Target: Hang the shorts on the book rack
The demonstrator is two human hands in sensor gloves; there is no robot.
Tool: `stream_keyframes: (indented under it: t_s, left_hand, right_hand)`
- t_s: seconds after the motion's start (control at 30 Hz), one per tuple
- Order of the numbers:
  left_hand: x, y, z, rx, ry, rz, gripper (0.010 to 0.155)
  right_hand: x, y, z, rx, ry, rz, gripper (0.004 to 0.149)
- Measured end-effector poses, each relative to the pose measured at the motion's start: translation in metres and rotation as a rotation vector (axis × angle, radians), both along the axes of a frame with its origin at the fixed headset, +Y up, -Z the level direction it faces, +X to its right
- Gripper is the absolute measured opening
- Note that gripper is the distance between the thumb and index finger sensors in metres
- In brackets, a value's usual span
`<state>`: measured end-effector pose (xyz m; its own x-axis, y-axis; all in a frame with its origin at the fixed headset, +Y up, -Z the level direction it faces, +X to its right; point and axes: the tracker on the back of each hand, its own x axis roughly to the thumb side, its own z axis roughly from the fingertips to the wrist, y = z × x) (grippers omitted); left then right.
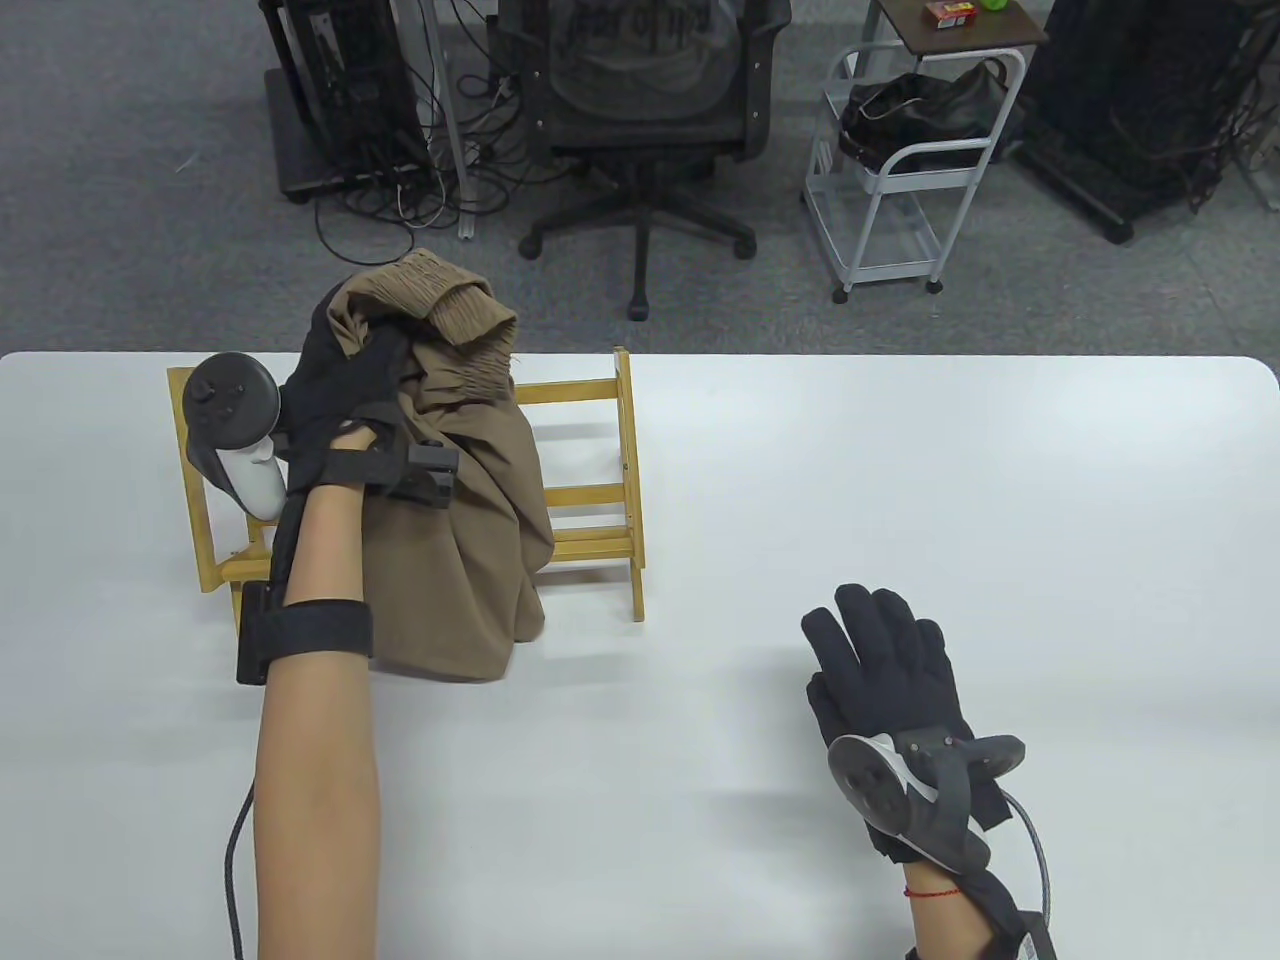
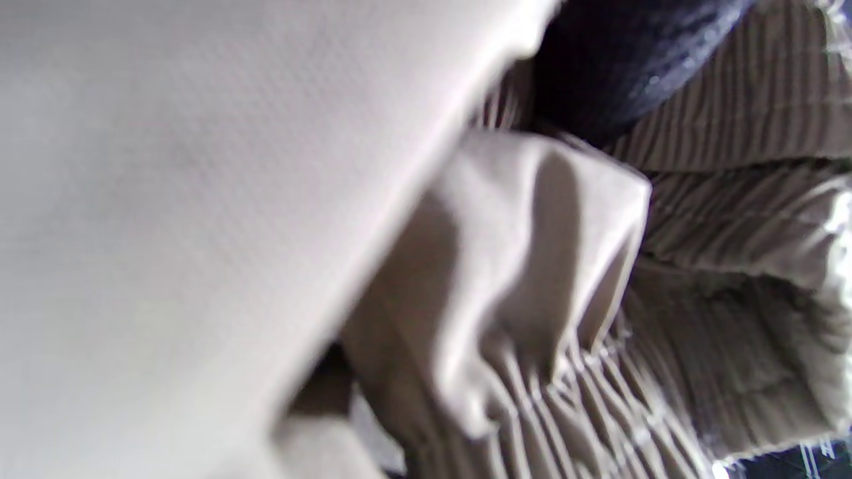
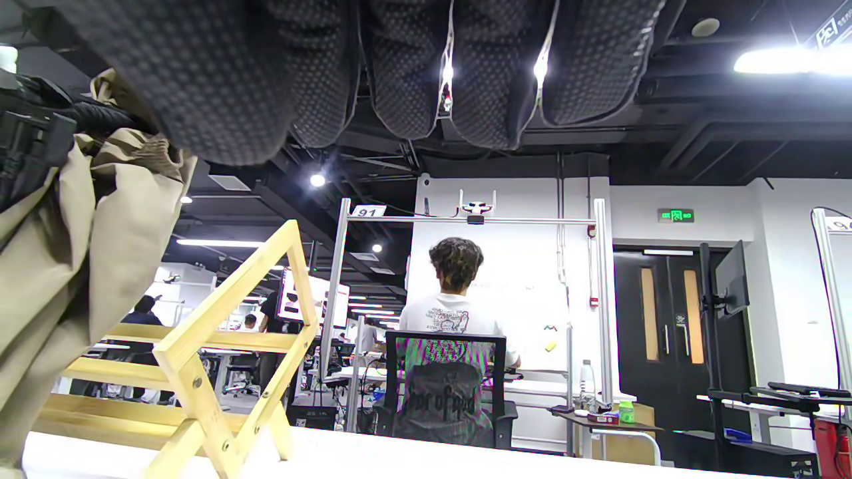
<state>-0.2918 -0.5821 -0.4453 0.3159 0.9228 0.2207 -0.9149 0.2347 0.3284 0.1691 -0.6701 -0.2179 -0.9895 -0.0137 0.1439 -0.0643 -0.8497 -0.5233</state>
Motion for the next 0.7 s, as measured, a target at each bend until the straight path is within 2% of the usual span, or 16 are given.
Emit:
stream_keyframes:
  t_s: [0.13, 0.27, 0.7]
  left_hand:
    - [-0.001, -0.005, -0.015, -0.044, 0.034, 0.001, 0.049]
    - [-0.005, -0.021, -0.028, -0.122, 0.052, 0.033, 0.051]
    - [-0.011, -0.059, -0.06, -0.26, 0.127, 0.011, 0.053]
  right_hand:
    - [0.001, 0.0, 0.0, -0.006, -0.006, 0.002, 0.057]
    - [0.001, -0.001, -0.001, -0.017, -0.011, 0.003, 0.058]
    - [0.0, -0.001, -0.003, -0.037, -0.028, 0.016, 0.058]
